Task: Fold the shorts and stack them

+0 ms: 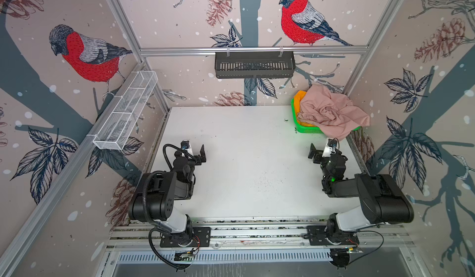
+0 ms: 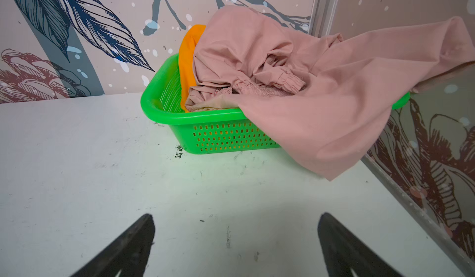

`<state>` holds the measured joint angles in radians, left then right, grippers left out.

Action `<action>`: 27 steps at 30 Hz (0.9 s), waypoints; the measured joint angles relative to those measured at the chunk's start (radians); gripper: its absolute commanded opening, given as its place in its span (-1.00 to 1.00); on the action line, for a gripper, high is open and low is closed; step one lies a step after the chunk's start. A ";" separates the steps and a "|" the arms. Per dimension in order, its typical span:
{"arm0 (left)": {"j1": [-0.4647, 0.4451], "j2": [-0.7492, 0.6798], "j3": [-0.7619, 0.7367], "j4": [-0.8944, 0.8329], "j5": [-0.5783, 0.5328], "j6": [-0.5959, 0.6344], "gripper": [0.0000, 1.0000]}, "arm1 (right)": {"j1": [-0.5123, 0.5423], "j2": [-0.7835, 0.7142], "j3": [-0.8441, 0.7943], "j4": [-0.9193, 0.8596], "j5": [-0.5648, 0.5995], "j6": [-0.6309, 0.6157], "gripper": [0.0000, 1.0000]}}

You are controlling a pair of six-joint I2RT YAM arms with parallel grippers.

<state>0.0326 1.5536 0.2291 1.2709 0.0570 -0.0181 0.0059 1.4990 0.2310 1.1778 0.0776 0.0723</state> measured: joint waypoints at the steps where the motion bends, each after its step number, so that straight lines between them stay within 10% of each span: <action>1: 0.000 0.000 0.000 0.000 0.000 0.000 0.98 | 0.000 0.000 0.000 0.000 0.000 0.000 0.99; 27: 0.000 0.000 0.000 0.000 0.000 0.000 0.98 | -0.008 0.000 0.002 -0.004 -0.009 0.001 1.00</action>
<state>0.0326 1.5536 0.2291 1.2709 0.0570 -0.0181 -0.0025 1.4994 0.2329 1.1736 0.0689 0.0731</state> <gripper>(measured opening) 0.988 0.997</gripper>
